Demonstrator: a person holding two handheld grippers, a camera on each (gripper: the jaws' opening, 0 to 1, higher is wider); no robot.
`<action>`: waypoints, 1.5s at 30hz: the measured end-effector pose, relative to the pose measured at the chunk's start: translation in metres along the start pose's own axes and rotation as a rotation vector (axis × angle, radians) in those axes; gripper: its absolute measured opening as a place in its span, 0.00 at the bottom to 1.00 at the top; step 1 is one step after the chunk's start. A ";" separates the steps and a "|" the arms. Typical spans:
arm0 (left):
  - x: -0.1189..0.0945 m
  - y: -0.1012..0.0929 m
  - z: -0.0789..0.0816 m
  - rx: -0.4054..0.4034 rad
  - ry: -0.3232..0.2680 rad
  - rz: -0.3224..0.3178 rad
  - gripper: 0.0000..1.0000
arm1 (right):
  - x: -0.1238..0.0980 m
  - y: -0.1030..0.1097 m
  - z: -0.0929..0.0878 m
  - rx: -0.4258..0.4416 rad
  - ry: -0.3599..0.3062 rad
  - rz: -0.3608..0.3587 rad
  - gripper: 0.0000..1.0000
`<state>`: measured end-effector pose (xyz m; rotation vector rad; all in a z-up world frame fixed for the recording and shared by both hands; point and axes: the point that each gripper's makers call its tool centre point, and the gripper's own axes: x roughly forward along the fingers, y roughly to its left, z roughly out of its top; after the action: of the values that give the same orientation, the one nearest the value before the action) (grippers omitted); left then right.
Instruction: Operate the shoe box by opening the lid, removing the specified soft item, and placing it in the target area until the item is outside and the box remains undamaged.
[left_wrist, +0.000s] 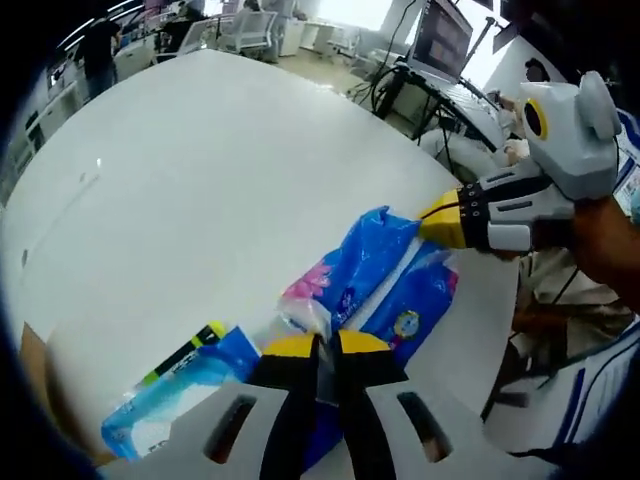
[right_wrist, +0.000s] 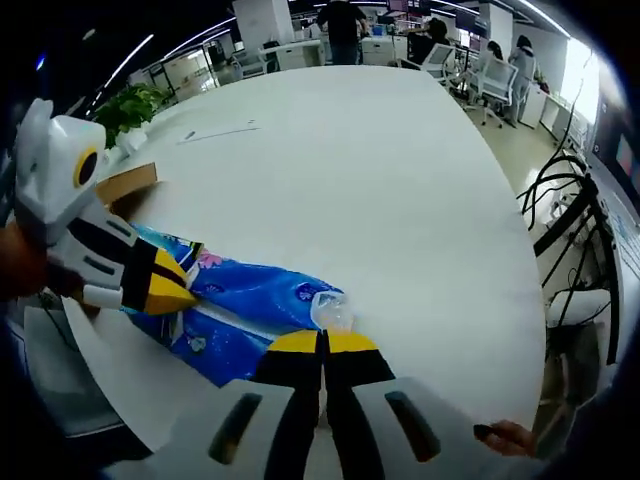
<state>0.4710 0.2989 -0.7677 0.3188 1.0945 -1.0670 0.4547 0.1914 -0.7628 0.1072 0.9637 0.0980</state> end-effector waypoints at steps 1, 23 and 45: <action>0.000 0.001 0.000 0.003 -0.006 0.004 0.05 | 0.000 0.000 0.000 0.002 0.001 -0.001 0.00; -0.026 0.002 0.002 0.048 -0.065 0.010 0.19 | -0.020 -0.003 0.013 0.015 -0.055 -0.026 0.16; -0.122 0.018 0.006 0.083 -0.193 0.052 0.23 | -0.067 0.056 0.048 -0.018 -0.150 -0.052 0.20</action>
<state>0.4832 0.3694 -0.6672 0.3018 0.8668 -1.0756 0.4539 0.2357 -0.6738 0.0717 0.8156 0.0500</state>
